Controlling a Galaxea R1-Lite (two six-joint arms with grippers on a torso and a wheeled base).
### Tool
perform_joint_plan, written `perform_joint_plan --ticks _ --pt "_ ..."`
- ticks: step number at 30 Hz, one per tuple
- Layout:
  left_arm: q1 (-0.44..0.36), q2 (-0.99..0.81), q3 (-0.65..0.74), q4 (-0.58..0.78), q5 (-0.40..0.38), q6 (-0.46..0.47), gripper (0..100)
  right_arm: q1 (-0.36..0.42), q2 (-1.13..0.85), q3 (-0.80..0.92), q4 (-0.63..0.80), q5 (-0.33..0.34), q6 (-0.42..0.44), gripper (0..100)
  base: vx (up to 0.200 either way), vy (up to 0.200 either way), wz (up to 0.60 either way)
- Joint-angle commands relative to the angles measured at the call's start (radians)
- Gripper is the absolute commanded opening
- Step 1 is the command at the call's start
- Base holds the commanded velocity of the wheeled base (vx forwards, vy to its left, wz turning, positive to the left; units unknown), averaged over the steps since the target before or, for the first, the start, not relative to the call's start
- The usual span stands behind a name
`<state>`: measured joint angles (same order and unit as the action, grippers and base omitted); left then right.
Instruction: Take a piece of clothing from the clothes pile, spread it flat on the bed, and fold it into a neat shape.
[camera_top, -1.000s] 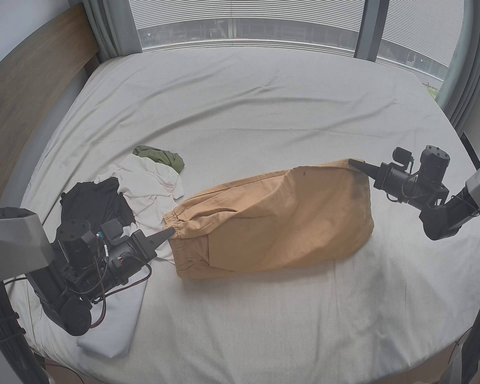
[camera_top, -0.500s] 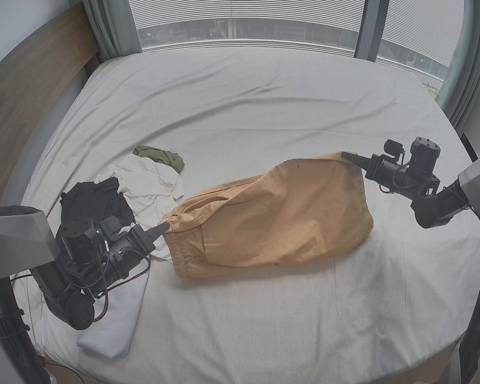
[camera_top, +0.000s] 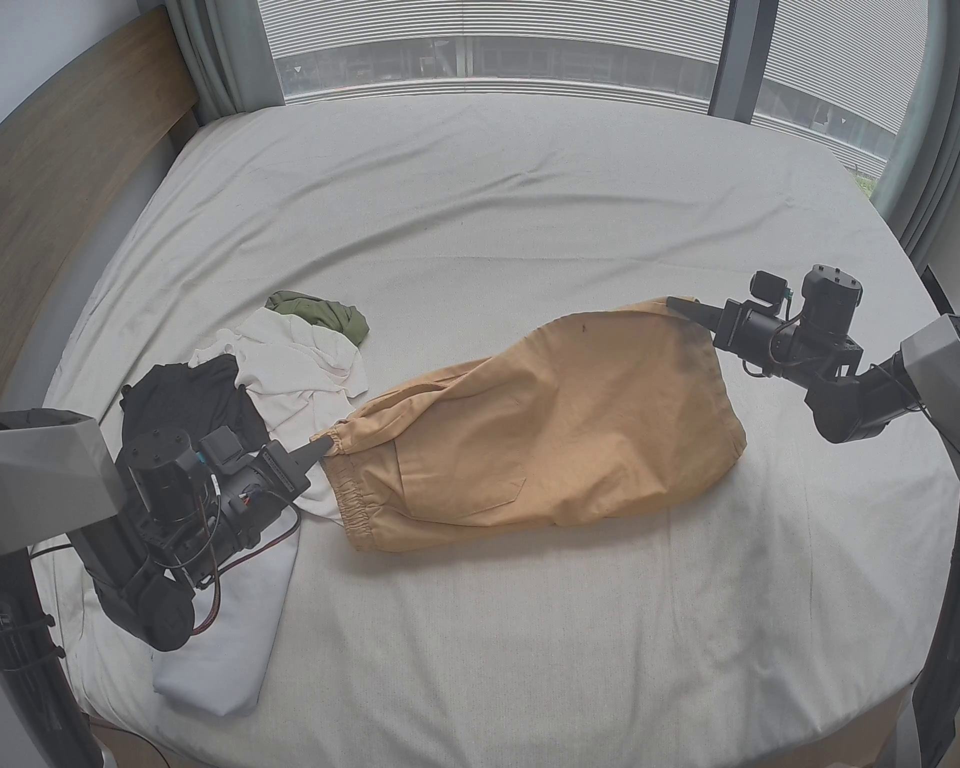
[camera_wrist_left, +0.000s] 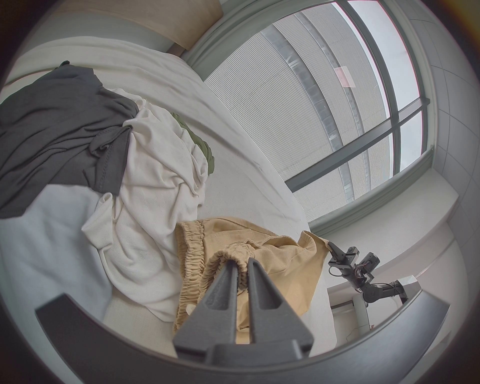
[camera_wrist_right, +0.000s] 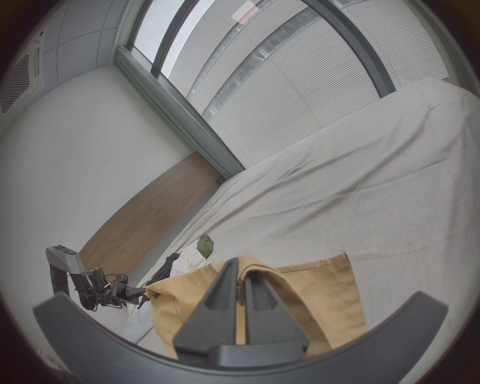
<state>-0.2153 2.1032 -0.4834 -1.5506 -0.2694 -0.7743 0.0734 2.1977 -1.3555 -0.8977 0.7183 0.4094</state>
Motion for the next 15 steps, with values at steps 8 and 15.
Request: perform_joint_plan --ticks 8,15 --pt "0.004 0.023 -0.026 0.000 0.001 0.000 0 -0.012 0.057 -0.045 0.000 -0.019 0.000 0 0.000 0.000 0.00" --pt "0.004 0.031 -0.032 0.000 0.001 0.000 0 -0.012 0.060 -0.057 0.000 -0.019 0.000 0 0.000 0.000 0.00"
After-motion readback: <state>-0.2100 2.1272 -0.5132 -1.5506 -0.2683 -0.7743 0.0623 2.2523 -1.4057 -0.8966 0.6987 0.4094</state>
